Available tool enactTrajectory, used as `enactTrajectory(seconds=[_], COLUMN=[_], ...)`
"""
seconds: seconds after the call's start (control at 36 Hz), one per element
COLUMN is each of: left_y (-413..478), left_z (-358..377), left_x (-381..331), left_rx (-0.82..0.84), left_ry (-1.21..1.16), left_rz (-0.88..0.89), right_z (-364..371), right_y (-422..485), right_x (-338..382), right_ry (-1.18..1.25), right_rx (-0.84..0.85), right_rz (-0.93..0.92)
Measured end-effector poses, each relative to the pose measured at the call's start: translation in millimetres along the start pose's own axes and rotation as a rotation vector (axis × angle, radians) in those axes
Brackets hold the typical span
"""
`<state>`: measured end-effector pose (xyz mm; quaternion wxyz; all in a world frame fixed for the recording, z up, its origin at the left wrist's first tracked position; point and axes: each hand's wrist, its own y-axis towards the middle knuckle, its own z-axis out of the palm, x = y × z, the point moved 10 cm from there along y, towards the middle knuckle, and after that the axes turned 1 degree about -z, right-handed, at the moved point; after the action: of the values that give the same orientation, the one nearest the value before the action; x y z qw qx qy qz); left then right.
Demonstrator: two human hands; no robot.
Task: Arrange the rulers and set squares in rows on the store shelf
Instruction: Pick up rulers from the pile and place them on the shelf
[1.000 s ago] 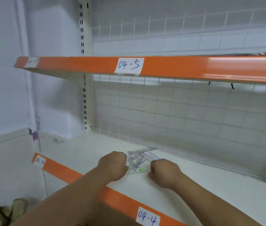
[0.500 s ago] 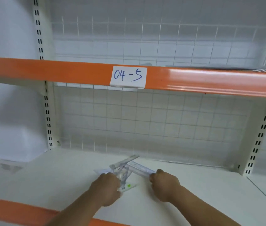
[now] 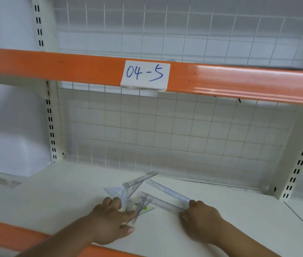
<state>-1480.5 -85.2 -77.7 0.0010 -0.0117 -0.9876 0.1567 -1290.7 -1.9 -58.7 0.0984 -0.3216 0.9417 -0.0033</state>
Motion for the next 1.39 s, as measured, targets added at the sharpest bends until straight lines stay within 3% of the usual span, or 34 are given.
enactTrajectory(seconds=[0.17, 0.25, 0.44, 0.61, 0.86, 1.19, 1.39], left_y=[-12, -8, 11, 22, 24, 59, 87], left_z=[4, -1, -24, -12, -13, -57, -57], left_x=[-1, 4, 10, 19, 29, 42, 38], left_rx=[-0.011, -0.097, -0.254, -0.173, -0.126, -0.407, -0.405], left_ry=[-0.054, -0.129, -0.279, -0.279, -0.42, -0.249, -0.213], left_rz=[0.047, 0.031, -0.169, -0.296, -0.3, -0.375, -0.376], right_z=[2, -5, -8, 0, 8, 7, 9], right_y=[-15, -11, 11, 17, 19, 13, 13], right_x=[-4, -3, 1, -2, -16, -10, -7], right_ry=[0.01, 0.05, 0.268, 0.332, 0.292, 0.3, 0.278], right_rx=[0.004, -0.012, -0.061, -0.045, -0.031, -0.029, 0.009], right_rz=[-0.022, 0.0, 0.083, 0.132, 0.232, 0.231, 0.245])
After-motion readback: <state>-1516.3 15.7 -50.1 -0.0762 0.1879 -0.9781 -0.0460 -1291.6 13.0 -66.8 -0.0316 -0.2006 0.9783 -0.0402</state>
